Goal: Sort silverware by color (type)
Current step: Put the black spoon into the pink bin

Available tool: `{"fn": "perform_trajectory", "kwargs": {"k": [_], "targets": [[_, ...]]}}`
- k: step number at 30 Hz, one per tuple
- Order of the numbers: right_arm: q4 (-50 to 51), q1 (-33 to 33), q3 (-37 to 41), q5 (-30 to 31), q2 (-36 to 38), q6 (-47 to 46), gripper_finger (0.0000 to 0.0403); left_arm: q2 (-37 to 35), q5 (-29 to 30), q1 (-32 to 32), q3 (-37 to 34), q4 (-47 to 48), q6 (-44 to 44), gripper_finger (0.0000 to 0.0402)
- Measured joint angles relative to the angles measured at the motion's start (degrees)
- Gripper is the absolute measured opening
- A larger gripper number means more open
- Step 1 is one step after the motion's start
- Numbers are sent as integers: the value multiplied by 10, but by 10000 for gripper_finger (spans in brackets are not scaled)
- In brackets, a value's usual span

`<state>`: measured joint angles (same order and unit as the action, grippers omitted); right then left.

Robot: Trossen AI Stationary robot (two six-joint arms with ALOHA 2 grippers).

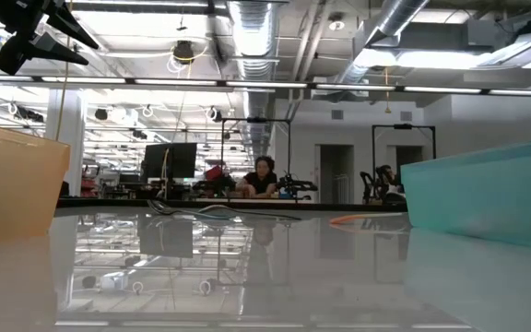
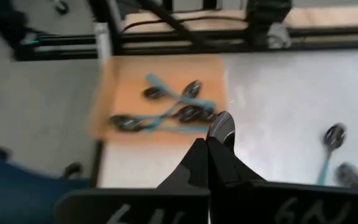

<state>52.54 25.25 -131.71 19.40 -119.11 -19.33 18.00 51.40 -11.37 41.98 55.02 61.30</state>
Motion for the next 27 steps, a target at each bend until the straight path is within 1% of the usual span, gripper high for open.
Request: {"fn": "perform_trajectory", "kwargs": {"k": [2,4,7,10,16,22,24,27], "targets": [[43,20,-32,0,0,-31,0,0,0,0,0,0,0,151],[47,40,-26,0,13,-67,0,0,0,0,0,0,0,151],[80,75,-21,-2,40,-143,0,0,-1,0,0,0,0,151],[133,118,-23,18,71,-234,0,0,-2,0,0,0,0,151],[238,194,-22,81,84,-424,0,0,-7,0,0,0,1,151],[350,271,-20,87,82,-643,0,0,-13,0,0,0,1,151],[372,293,-17,77,82,-717,0,0,-13,0,0,0,1,151],[375,318,-1,73,82,-805,0,0,-13,0,0,0,3,151]]}}
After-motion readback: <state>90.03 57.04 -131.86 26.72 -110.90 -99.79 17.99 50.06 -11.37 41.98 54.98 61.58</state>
